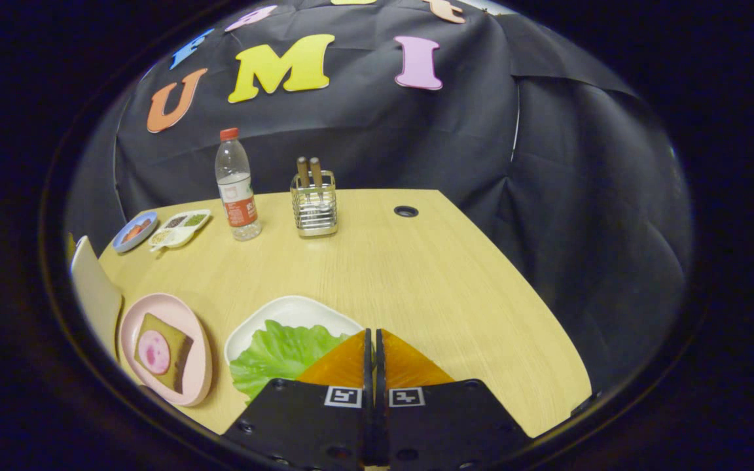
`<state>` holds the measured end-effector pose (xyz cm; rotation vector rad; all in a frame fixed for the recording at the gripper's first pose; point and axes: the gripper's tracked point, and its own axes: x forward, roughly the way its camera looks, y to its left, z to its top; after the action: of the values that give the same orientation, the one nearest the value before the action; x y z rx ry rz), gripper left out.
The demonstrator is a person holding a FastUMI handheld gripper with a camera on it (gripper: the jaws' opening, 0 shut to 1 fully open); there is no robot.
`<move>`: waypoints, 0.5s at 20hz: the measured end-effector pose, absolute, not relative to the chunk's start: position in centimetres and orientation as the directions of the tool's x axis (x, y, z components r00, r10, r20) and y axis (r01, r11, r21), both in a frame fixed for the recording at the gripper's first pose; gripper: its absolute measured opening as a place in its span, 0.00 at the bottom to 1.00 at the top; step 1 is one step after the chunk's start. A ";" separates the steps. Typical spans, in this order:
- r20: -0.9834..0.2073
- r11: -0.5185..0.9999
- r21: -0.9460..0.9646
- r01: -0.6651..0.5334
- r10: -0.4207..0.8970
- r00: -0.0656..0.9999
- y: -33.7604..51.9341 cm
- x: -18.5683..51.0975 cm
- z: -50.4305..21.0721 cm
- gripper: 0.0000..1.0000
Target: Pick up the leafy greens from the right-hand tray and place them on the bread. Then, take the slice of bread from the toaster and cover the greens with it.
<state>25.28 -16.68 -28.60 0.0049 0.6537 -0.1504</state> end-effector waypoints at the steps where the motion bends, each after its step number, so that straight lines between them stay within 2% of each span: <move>1: -0.603 0.990 -0.039 0.132 -0.129 0.787 -16.3 25.2 -28.3 0.01; 7: -0.615 0.990 -0.002 0.141 -0.113 0.780 -16.2 24.5 -28.5 0.00; 10: -0.577 0.992 0.024 0.127 -0.090 0.812 -15.4 24.1 -26.0 0.00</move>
<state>24.15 -15.40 -26.02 0.0619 0.6132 -0.1156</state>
